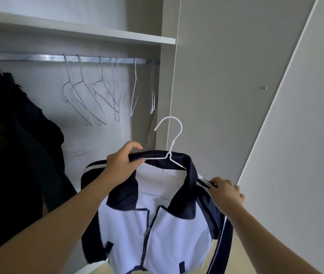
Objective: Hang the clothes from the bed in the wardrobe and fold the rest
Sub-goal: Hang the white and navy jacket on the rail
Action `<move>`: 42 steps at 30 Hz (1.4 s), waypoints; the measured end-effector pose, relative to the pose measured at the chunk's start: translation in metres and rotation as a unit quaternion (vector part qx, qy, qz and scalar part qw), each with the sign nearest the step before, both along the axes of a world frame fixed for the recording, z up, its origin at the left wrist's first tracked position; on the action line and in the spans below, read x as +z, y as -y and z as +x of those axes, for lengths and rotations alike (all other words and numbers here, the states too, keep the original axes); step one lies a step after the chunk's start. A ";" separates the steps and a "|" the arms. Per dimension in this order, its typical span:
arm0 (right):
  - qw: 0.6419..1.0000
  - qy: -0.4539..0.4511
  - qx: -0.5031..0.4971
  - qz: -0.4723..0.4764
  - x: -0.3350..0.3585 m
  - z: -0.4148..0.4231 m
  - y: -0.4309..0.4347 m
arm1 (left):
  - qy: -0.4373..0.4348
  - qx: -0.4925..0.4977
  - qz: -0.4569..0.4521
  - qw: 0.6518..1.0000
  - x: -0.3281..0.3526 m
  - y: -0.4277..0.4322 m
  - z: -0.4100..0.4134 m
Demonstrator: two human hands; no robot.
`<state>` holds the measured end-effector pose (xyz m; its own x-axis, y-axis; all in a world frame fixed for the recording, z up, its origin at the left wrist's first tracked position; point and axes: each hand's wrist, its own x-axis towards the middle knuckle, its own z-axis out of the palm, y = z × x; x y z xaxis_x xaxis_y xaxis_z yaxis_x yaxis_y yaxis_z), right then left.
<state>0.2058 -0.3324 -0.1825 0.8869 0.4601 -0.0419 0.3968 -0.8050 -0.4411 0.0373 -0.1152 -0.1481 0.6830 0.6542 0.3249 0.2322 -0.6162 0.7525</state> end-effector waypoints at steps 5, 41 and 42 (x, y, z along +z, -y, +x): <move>0.962 -0.095 0.173 0.187 0.030 -0.023 -0.053 | 0.014 0.003 -0.033 0.999 0.006 -0.017 -0.010; 0.795 -0.403 0.251 0.377 0.136 -0.146 -0.556 | 0.203 0.218 -0.233 0.926 0.092 -0.399 -0.094; 0.793 -0.397 0.260 0.382 0.143 -0.147 -0.565 | 0.213 0.216 -0.246 0.921 0.096 -0.400 -0.095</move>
